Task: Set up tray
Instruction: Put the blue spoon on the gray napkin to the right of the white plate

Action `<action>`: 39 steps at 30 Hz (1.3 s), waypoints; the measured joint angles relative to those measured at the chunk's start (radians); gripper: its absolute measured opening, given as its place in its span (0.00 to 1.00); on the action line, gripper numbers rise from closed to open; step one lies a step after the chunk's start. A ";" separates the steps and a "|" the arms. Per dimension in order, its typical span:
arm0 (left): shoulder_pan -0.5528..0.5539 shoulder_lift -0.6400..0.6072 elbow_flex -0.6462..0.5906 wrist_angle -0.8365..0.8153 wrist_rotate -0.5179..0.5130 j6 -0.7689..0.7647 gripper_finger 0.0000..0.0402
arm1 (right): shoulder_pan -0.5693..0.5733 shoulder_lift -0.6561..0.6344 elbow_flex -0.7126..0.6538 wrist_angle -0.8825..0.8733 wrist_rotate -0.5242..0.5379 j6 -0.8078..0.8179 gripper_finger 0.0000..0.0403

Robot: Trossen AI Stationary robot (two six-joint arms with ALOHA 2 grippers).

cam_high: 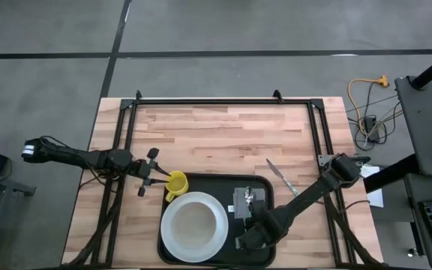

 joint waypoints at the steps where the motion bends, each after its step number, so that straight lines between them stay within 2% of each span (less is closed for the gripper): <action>1: 0.000 0.000 0.000 0.000 0.000 0.000 0.23 | 0.000 0.013 0.018 -0.002 0.000 0.008 0.13; 8: 0.000 0.000 0.000 0.000 0.000 0.000 0.23 | -0.002 0.108 0.156 -0.072 -0.008 0.063 0.13; 20: 0.000 0.000 0.000 0.000 0.000 0.000 0.23 | -0.006 0.237 0.358 -0.189 -0.037 0.064 0.14; 26: 0.000 0.000 0.000 0.000 0.000 0.000 0.23 | -0.006 0.270 0.395 -0.226 -0.071 0.068 0.14; 39: 0.000 0.000 0.000 0.000 0.000 0.000 0.23 | -0.031 0.273 0.369 -0.221 -0.071 0.055 0.14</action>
